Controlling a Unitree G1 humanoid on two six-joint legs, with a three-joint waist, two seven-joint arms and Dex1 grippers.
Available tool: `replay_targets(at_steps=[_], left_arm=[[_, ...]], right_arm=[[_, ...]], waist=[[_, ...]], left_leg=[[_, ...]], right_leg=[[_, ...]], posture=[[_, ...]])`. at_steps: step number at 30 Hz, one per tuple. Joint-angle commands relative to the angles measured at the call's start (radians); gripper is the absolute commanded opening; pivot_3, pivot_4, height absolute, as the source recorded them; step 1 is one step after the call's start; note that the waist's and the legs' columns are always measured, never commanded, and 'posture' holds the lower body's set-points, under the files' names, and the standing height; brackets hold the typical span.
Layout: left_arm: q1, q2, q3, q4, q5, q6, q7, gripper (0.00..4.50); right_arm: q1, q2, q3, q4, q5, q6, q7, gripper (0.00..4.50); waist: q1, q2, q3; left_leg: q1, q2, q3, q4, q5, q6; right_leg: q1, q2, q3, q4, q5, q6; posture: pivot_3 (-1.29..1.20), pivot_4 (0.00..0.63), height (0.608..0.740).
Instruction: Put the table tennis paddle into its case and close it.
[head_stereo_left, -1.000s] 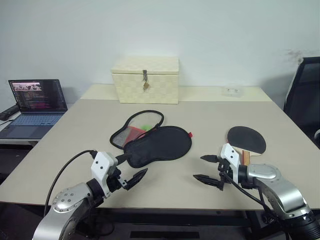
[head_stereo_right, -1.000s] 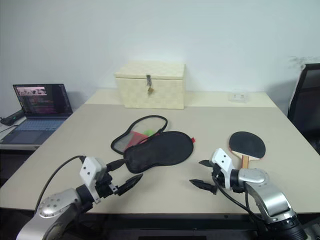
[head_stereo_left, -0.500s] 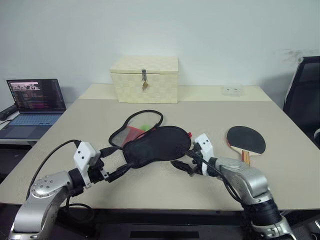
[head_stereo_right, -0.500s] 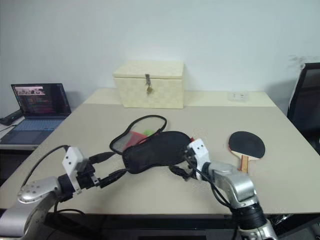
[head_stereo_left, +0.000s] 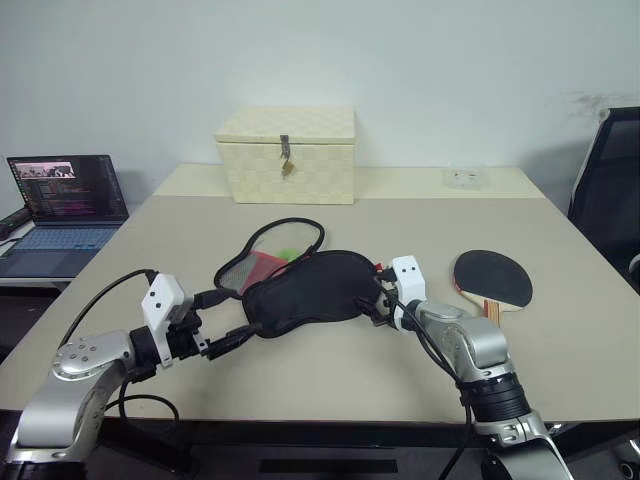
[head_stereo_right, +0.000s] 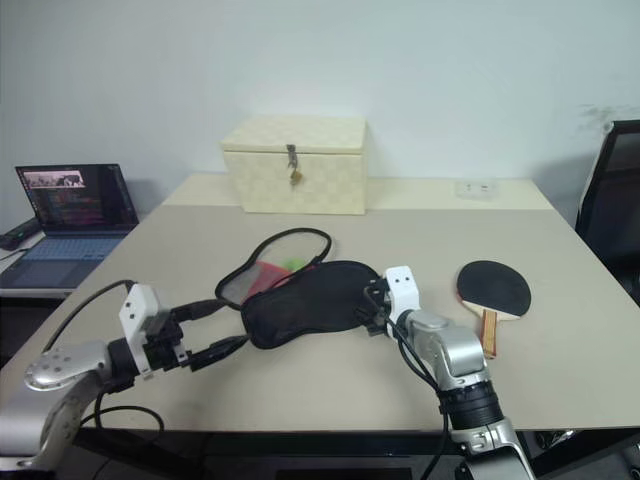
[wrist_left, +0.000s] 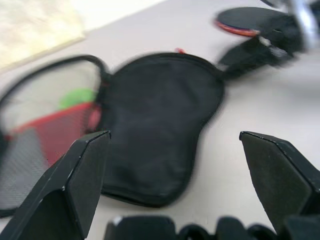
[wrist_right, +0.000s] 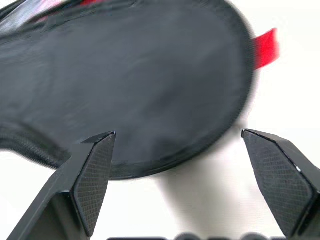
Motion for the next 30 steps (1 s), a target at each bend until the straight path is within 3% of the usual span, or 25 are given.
replay_targets(at_steps=[1,15,29,30], left_arm=[[-0.006,0.056,0.061,-0.062,-0.082,0.06,-0.047,4.49],[-0.066,0.076,0.054,-0.05,-0.081,0.085,-0.055,4.49],[-0.081,0.058,0.034,-0.04,-0.069,0.069,-0.045,4.49],[-0.081,0.057,0.032,-0.038,-0.067,0.066,-0.044,4.5]], right_arm=[[0.005,-0.002,-0.024,-0.047,-0.021,-0.007,-0.041,4.43],[-0.044,0.166,-0.046,0.057,0.055,0.092,-0.036,4.43],[-0.142,0.316,-0.23,0.132,0.19,0.213,-0.133,4.43],[-0.145,0.321,-0.23,0.134,0.199,0.214,-0.14,4.27]], waist=[[0.0,0.0,0.0],[-0.01,0.0,0.0],[-0.02,0.0,0.0],[-0.02,0.0,0.0]], left_leg=[[0.0,0.0,0.0,0.0,0.0,0.0],[0.002,0.007,0.003,0.0,0.0,0.0],[0.005,0.01,0.003,0.0,0.0,0.0],[0.005,0.01,0.003,0.0,0.0,0.0]], right_leg=[[0.0,0.0,0.0,0.0,0.0,0.0],[0.0,0.008,0.0,0.0,0.001,-0.003],[0.0,0.013,0.004,0.004,0.0,-0.006],[0.0,0.013,0.004,0.004,0.0,-0.006]], posture=[[0.0,0.15,0.74],[0.0,0.15,0.74],[0.0,0.15,0.74],[0.0,0.15,0.74]])
